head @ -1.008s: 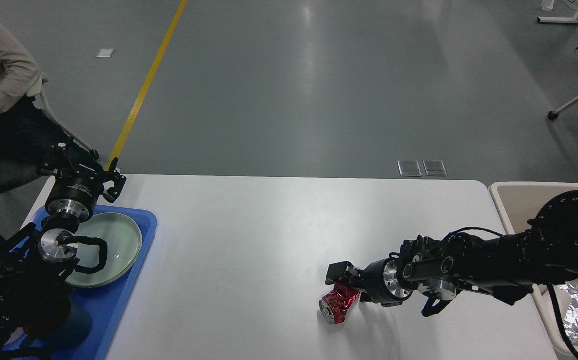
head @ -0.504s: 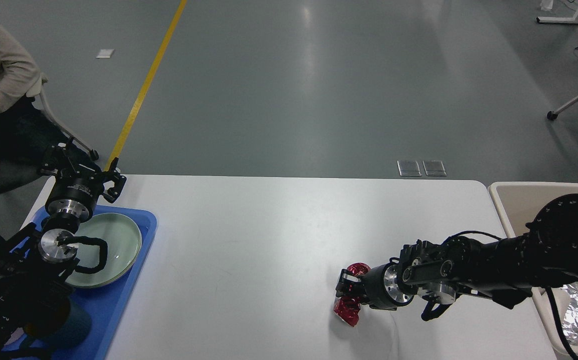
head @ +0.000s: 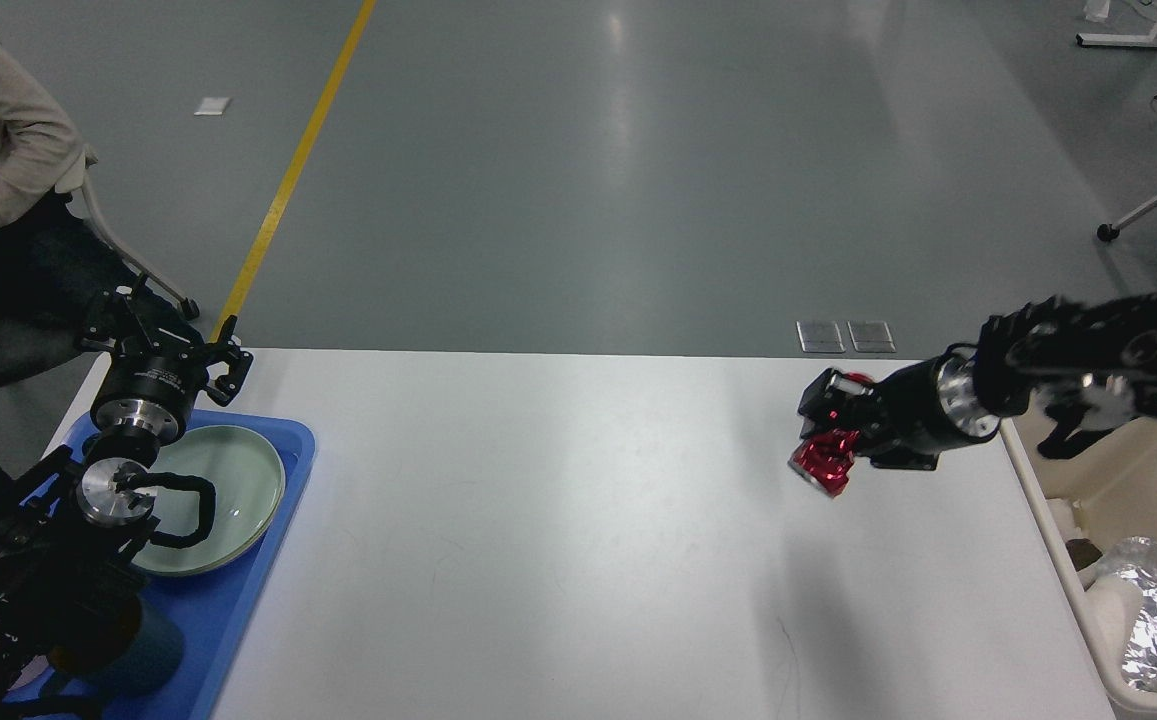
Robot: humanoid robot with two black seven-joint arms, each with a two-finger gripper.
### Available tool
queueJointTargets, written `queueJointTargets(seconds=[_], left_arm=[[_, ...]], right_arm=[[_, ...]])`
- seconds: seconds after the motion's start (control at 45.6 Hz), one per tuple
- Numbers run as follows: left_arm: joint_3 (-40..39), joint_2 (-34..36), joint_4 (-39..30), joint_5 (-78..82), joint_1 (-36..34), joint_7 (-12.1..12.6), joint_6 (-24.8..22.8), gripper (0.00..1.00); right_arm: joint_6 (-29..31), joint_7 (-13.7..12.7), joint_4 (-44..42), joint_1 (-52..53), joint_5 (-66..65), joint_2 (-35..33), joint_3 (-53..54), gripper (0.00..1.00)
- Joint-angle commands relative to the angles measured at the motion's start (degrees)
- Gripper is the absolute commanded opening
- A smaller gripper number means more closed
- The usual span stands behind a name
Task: Tidy desktop
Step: 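Lift the red can with the right gripper and drop it into the bin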
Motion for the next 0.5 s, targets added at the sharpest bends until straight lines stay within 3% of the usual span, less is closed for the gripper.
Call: queueJointTargets(seconds=[0.0, 0.11, 0.241, 0.373, 0.482], left_arm=[[0.0, 0.0, 0.0, 0.0, 0.0, 0.0, 0.0, 0.96], [0.0, 0.0, 0.0, 0.0, 0.0, 0.0, 0.1, 0.96], [0.0, 0.0, 0.0, 0.0, 0.0, 0.0, 0.0, 0.96], [0.0, 0.0, 0.0, 0.0, 0.0, 0.0, 0.0, 0.96], [0.0, 0.0, 0.0, 0.0, 0.0, 0.0, 0.0, 0.96]], right_arm=[[7.1, 0.0, -0.5, 9.9, -0.4, -8.0, -1.8, 0.00], [10.0, 0.0, -1.2, 17.3, -3.2, -12.8, -3.5, 0.00], [9.6, 0.0, -2.7, 18.7, -5.9, -17.2, -3.6, 0.00], [7.5, 0.0, -10.0, 13.4, -5.9, -19.6, -4.2, 0.00], [1.3, 0.1, -18.9, 3.6, -5.3, -20.1, -2.9, 0.00]])
